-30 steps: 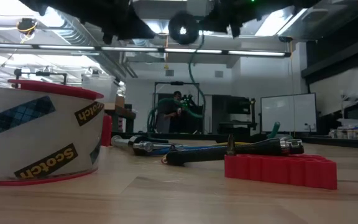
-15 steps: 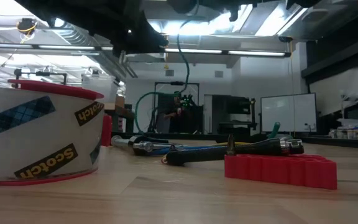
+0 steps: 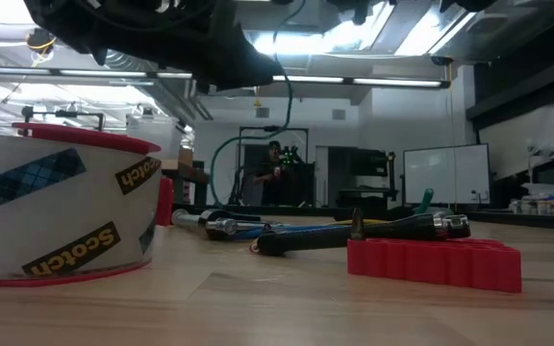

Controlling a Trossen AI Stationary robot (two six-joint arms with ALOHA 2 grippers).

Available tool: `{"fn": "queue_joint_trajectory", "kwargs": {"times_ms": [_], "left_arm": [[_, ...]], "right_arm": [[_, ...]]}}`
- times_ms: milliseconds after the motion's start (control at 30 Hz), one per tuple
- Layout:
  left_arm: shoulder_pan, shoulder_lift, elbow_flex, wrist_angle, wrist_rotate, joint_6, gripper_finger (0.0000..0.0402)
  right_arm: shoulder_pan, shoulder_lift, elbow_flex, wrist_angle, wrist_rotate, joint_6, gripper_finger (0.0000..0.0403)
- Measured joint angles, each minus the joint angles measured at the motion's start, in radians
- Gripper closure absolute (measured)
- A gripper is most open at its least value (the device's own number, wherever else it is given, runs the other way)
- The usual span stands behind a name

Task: Coil cords
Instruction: Coil the green wire around the spool

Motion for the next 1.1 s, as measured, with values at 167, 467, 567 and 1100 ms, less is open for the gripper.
{"fn": "queue_joint_trajectory", "kwargs": {"times_ms": [167,467,567,1100], "left_arm": [[0.001,0.009,0.0,0.034,0.012,0.015,0.0224],[0.002,0.009,0.0,0.057,0.012,0.019,0.0246],[0.004,0.008,0.0,0.055,0.012,0.027,0.0272],[0.004,0.006,0.0,0.009,-0.024,0.026,0.0397]], "right_arm": [[0.0,0.0,0.0,-0.005,0.0,0.0,0.0403],[0.0,0.0,0.0,-0.004,0.0,-0.001,0.0403],[0.0,0.0,0.0,-0.002,-0.001,-0.001,0.0403],[0.0,-0.003,0.0,-0.052,-0.002,-0.001,0.0403]]}}
